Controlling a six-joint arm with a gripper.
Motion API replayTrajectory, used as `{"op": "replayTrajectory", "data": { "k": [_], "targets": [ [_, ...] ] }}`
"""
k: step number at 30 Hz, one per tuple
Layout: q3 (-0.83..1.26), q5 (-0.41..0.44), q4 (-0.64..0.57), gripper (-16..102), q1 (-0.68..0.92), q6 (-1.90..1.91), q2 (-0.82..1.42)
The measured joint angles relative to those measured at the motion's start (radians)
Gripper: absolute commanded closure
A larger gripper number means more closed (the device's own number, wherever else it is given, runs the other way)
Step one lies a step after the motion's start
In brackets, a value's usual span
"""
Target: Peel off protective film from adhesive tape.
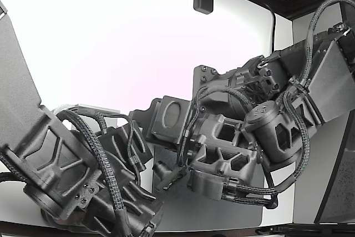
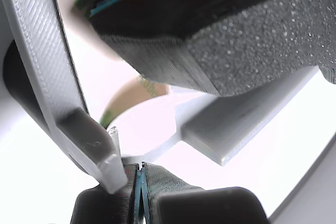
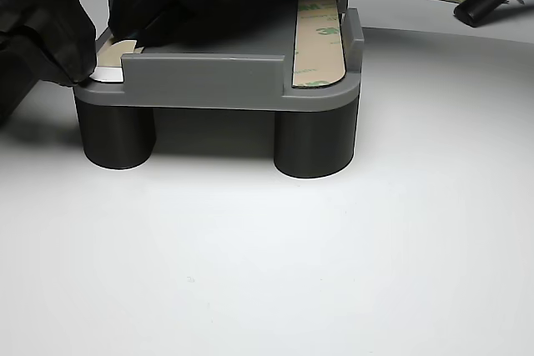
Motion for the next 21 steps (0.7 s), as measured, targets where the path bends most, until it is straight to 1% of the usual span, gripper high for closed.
{"op": "replayTrajectory", "data": {
  "k": [3, 8, 10, 12, 14, 15, 16, 17, 18, 19, 21],
  "targets": [
    [-0.020, 0.009, 0.025, 97, -0.006, -0.006, 0.000],
    [-0.037, 0.023, 0.100, 97, -0.017, 0.005, 0.040],
    [-0.037, 0.023, 0.140, 91, -0.028, 0.017, 0.071],
    [-0.025, 0.025, 0.173, 82, -0.028, 0.035, 0.112],
    [0.009, 0.025, 0.198, 53, -0.029, 0.063, 0.164],
    [0.029, 0.026, 0.199, 33, -0.029, 0.081, 0.195],
    [0.049, 0.028, 0.193, -6, -0.029, 0.103, 0.224],
    [0.074, 0.029, 0.184, -12, -0.029, 0.127, 0.258],
    [0.095, 0.031, 0.176, -8, -0.029, 0.155, 0.290],
    [0.123, 0.038, 0.167, -14, -0.029, 0.187, 0.328],
    [0.172, 0.046, 0.143, -14, -0.038, 0.249, 0.414]
  ]
}}
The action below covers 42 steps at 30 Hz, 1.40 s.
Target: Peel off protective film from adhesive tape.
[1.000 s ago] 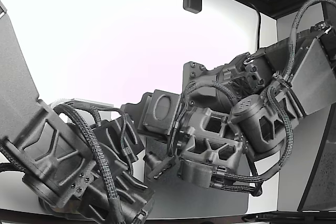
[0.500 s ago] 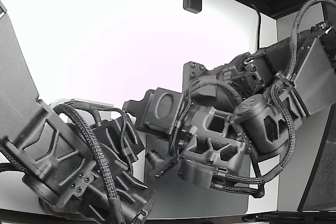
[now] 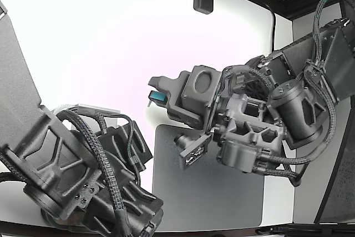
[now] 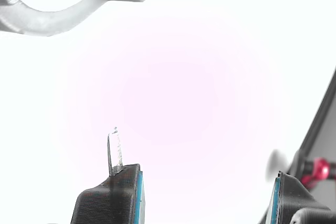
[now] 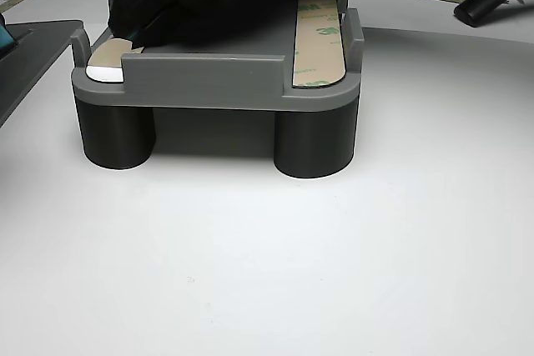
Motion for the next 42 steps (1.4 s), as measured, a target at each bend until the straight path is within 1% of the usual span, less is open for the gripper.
{"op": "replayTrajectory", "data": {
  "k": [2, 3, 5, 7, 8, 9, 10, 11, 13, 14, 16, 18, 21, 23, 25, 27, 29, 32, 34, 36, 39, 42],
  "targets": [
    [0.035, -0.023, -0.002, -14, -0.035, 0.048, 0.098],
    [0.048, -0.049, -0.008, -14, -0.057, 0.077, 0.152],
    [0.067, -0.118, -0.017, -10, -0.114, 0.129, 0.256],
    [0.098, -0.189, -0.009, -14, -0.178, 0.152, 0.359],
    [0.112, -0.218, -0.008, -12, -0.213, 0.163, 0.408],
    [0.117, -0.259, -0.002, -12, -0.250, 0.179, 0.448],
    [0.117, -0.302, 0.005, -9, -0.291, 0.204, 0.479],
    [0.106, -0.350, 0.006, -4, -0.331, 0.232, 0.502],
    [0.074, -0.454, 0.002, -5, -0.416, 0.268, 0.522],
    [0.063, -0.505, -0.009, -4, -0.454, 0.273, 0.522],
    [0.055, -0.606, -0.043, -14, -0.540, 0.278, 0.522],
    [0.044, -0.716, -0.092, -14, -0.635, 0.308, 0.522],
    [0.034, -0.824, -0.137, -14, -0.729, 0.410, 0.522],
    [0.029, -0.859, -0.121, -14, -0.765, 0.489, 0.522],
    [0.025, -0.865, -0.094, -14, -0.782, 0.538, 0.522],
    [0.014, -0.893, -0.067, -14, -0.815, 0.551, 0.522],
    [0.011, -0.951, -0.029, -14, -0.879, 0.522, 0.520],
    [0.067, -1.057, 0.005, -14, -0.988, 0.469, 0.520],
    [0.094, -1.091, 0.011, -14, -1.023, 0.457, 0.520],
    [0.097, -1.091, 0.003, -14, -1.025, 0.480, 0.520],
    [0.097, -1.042, 0.002, -14, -1.020, 0.492, 0.520],
    [0.097, -1.039, 0.002, -14, -1.020, 0.492, 0.520]
  ]
}}
